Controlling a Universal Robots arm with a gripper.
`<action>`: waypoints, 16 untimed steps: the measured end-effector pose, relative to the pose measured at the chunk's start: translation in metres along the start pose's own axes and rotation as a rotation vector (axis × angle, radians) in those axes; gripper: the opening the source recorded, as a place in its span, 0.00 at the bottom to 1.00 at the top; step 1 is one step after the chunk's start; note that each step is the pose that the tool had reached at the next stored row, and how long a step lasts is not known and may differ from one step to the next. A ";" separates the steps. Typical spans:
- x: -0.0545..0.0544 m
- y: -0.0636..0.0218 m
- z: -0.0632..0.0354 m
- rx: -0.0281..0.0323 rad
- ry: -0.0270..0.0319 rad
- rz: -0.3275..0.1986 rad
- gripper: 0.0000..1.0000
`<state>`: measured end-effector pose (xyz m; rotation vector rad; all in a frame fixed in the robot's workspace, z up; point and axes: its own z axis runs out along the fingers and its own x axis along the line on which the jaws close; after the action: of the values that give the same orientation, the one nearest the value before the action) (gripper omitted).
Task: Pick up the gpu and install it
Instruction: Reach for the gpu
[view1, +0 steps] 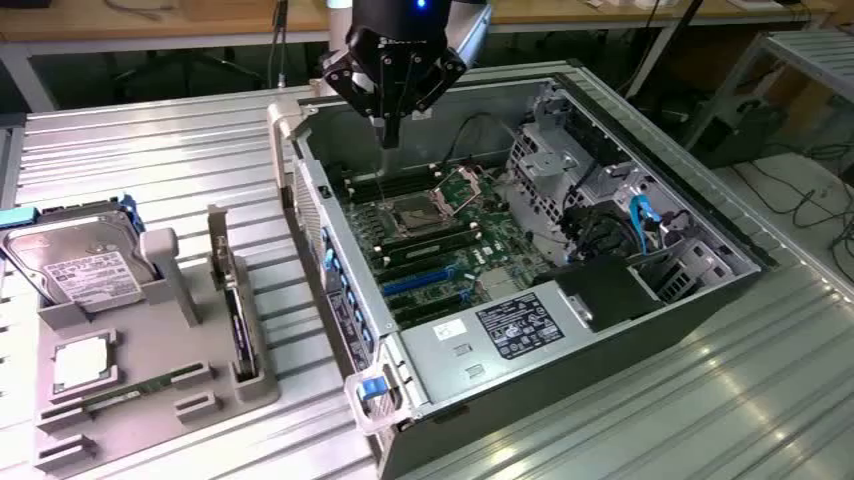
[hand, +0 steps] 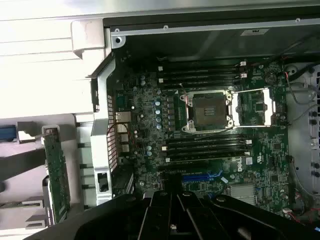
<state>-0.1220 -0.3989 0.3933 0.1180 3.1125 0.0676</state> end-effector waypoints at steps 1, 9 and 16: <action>0.001 -0.0001 0.0000 0.0000 -0.0001 0.000 0.11; 0.007 -0.0005 -0.0002 0.0000 -0.0001 0.000 0.11; 0.011 -0.0008 -0.0003 0.0000 0.0000 0.000 0.11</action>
<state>-0.1331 -0.3989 0.3933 0.1180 3.1125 0.0676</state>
